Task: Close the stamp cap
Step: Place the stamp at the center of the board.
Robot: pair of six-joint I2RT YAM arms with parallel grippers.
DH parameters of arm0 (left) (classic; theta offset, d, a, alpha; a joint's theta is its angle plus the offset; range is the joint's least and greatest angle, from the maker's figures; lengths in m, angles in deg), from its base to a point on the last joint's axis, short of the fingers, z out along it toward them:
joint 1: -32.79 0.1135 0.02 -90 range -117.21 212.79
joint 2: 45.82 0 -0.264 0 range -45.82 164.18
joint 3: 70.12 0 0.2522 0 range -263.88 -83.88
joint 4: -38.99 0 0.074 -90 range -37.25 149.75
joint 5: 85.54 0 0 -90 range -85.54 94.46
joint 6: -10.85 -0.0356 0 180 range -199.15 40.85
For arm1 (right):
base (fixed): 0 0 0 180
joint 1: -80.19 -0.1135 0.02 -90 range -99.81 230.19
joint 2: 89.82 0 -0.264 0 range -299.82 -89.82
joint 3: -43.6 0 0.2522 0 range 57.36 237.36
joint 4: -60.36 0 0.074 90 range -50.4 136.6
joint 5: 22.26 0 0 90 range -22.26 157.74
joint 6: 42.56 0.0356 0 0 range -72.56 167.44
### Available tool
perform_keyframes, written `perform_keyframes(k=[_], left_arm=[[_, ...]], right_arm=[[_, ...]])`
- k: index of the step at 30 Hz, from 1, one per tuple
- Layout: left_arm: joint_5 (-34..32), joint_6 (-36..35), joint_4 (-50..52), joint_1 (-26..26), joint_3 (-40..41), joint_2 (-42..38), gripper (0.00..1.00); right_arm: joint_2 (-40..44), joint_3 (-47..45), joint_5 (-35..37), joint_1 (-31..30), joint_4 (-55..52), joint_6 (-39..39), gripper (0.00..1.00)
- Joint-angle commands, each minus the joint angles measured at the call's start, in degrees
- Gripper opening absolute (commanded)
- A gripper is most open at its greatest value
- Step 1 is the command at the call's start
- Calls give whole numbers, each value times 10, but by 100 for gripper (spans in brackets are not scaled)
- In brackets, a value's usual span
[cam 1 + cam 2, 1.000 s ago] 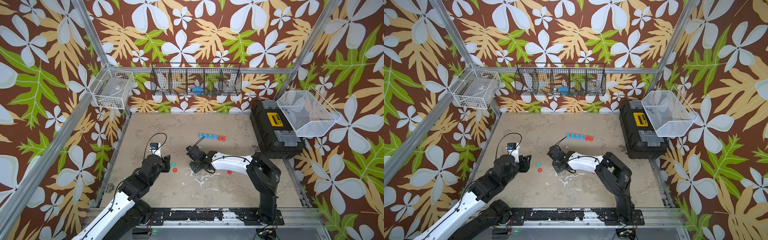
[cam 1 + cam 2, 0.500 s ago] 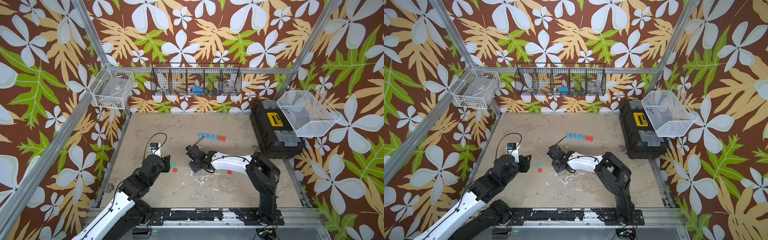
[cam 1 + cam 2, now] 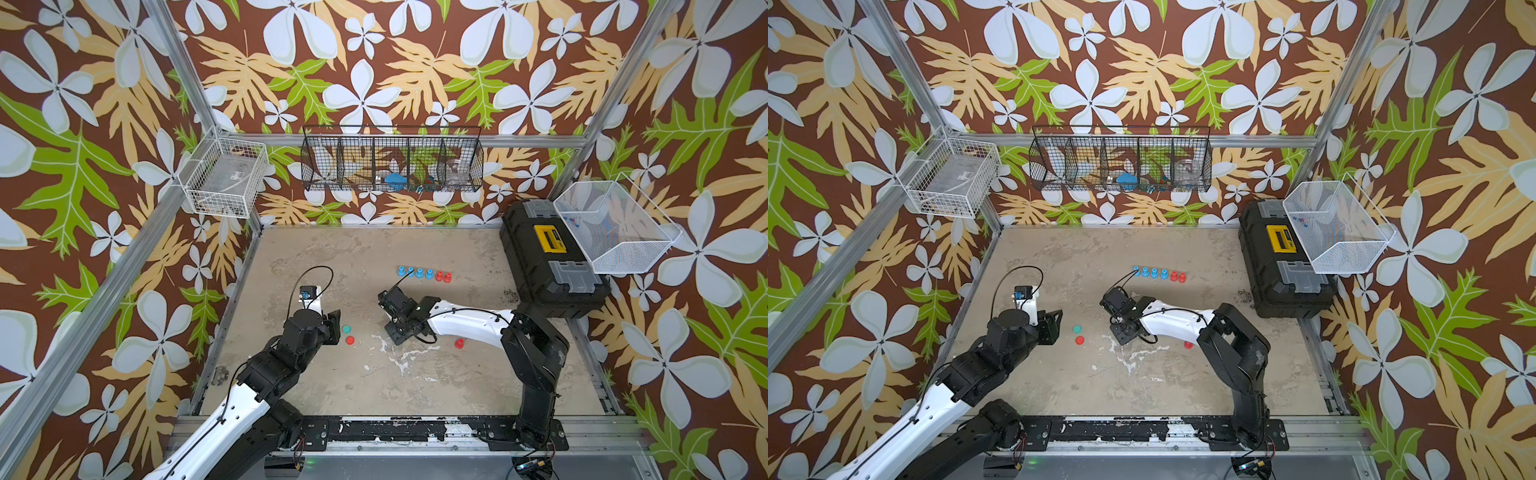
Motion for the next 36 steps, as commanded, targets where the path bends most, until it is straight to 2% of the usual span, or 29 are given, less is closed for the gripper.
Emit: perform_keyframes(k=[1, 24, 29, 36], left_arm=[[-2, -2, -6, 1, 1, -2, 52], [-1, -3, -7, 1, 1, 1, 53], [0, -3, -7, 1, 1, 1, 53], [1, -3, -7, 1, 1, -1, 53]], right_arm=[[16, 3, -17, 13, -18, -8, 16], [55, -19, -53, 89, -14, -38, 16], [68, -16, -115, 124, -20, -67, 17], [84, -14, -188, 135, -25, -100, 18]])
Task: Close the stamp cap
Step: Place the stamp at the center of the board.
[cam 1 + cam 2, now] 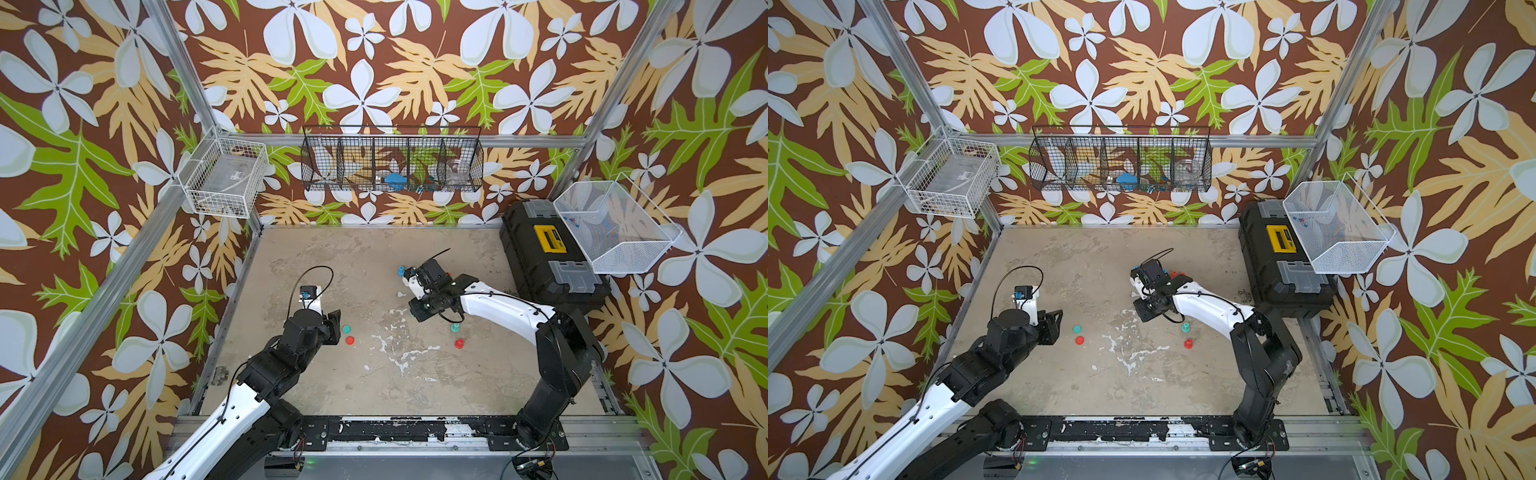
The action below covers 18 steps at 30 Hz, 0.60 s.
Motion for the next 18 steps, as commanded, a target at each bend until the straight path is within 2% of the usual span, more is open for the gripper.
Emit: perform_keyframes(k=[1, 7, 15, 18], left_arm=[[0, -3, -7, 1, 1, -2, 53], [0, -3, -7, 1, 1, -2, 53], [-2, -3, -7, 1, 1, -1, 53], [-2, -3, -7, 1, 1, 0, 53]], right_arm=[[10, -3, -65, 1, -2, -28, 18], [33, -24, -177, 1, 18, -51, 18], [92, -62, -385, -6, 54, -105, 18], [123, -78, -417, -11, 76, -109, 18]])
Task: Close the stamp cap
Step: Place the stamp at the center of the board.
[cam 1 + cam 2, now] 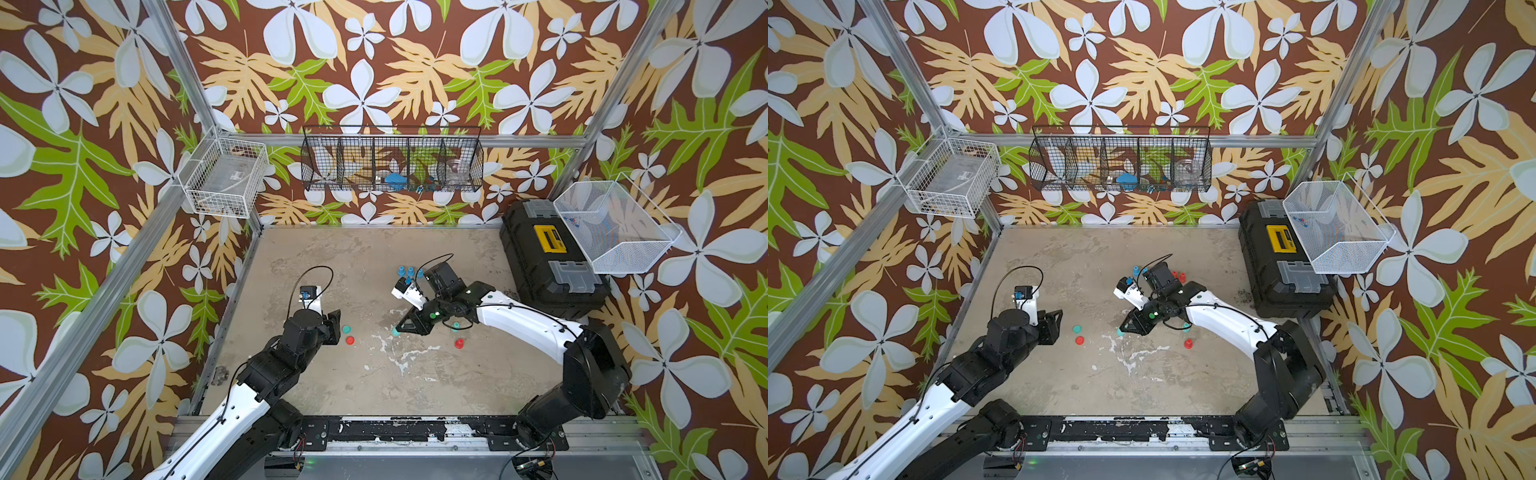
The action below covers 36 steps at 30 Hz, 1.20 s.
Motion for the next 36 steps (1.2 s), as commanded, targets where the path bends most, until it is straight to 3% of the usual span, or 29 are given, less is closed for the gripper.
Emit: perform_keyframes(k=[1, 5, 8, 13, 16, 25, 30, 36], left_arm=[[-2, -4, -7, 1, 1, 0, 53], [-2, -3, -6, 1, 1, 0, 53], [-3, -3, -6, 1, 1, -2, 53], [-2, -3, -6, 1, 1, -2, 53], [-2, -3, -6, 1, 1, -2, 53], [-2, -4, -7, 1, 1, -4, 53], [-1, -4, -7, 1, 1, -7, 53], [1, -4, -7, 1, 1, -7, 53]], right_arm=[[22, -8, -87, -2, 31, -23, 18], [31, -8, -82, -2, 28, -22, 18], [28, -4, -30, 1, 31, -5, 18], [-19, 37, 191, 45, -13, 55, 17], [-52, 58, 262, 83, -26, 83, 16], [-122, 142, 454, 122, -67, 96, 15], [-155, 167, 509, 144, -67, 94, 16], [-193, 184, 516, 173, -65, 93, 15]])
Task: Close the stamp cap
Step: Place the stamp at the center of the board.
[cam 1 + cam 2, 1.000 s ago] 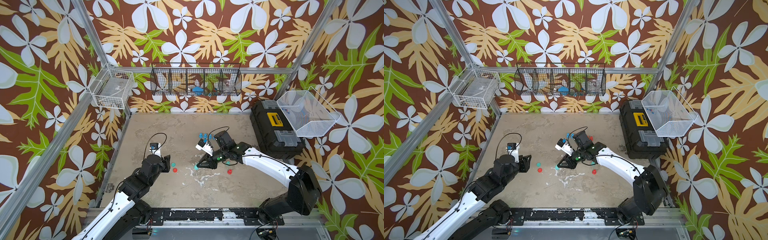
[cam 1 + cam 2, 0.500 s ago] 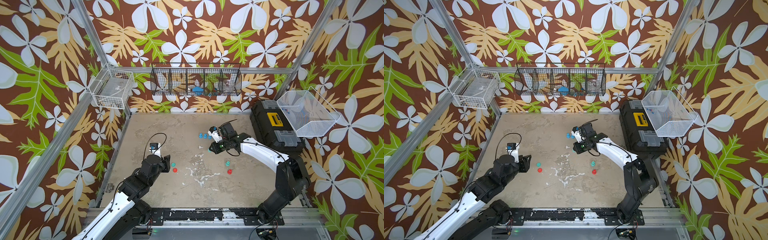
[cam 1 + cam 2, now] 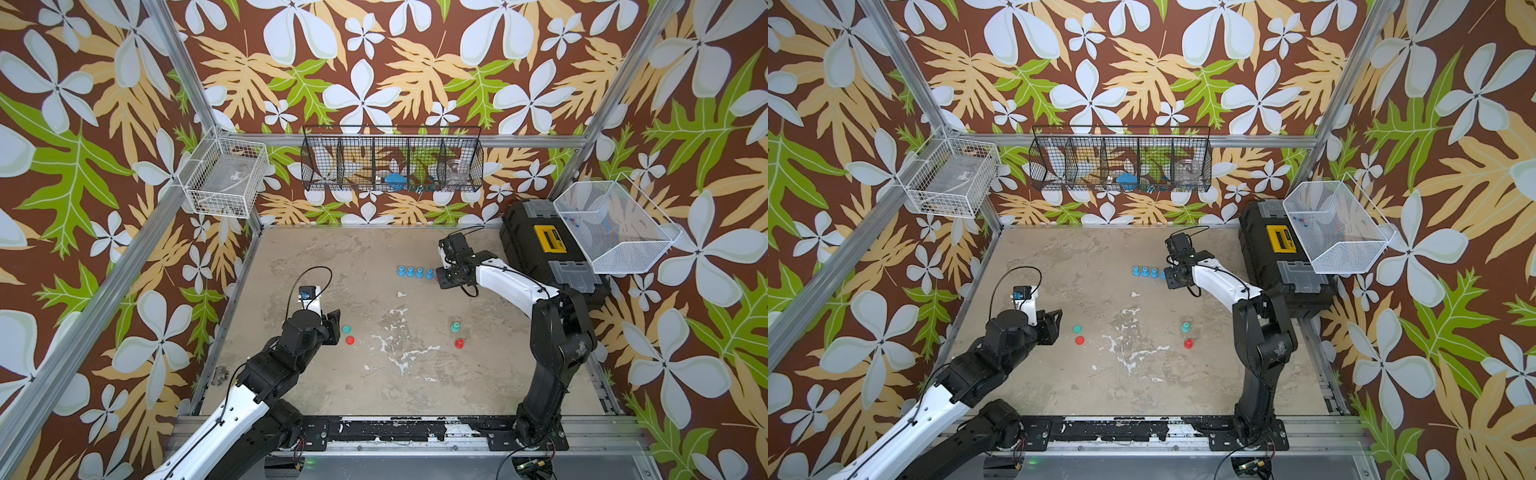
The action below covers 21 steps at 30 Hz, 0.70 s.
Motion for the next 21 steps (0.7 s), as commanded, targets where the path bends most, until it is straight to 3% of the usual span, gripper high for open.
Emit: perform_keyframes(k=[1, 21], left_arm=[[1, -5, -7, 1, 1, 0, 53], [-2, -5, -7, 1, 1, 1, 53]], right_arm=[[-12, 11, 23, 14, -6, 4, 15], [-89, 58, -26, 74, -2, -4, 15]])
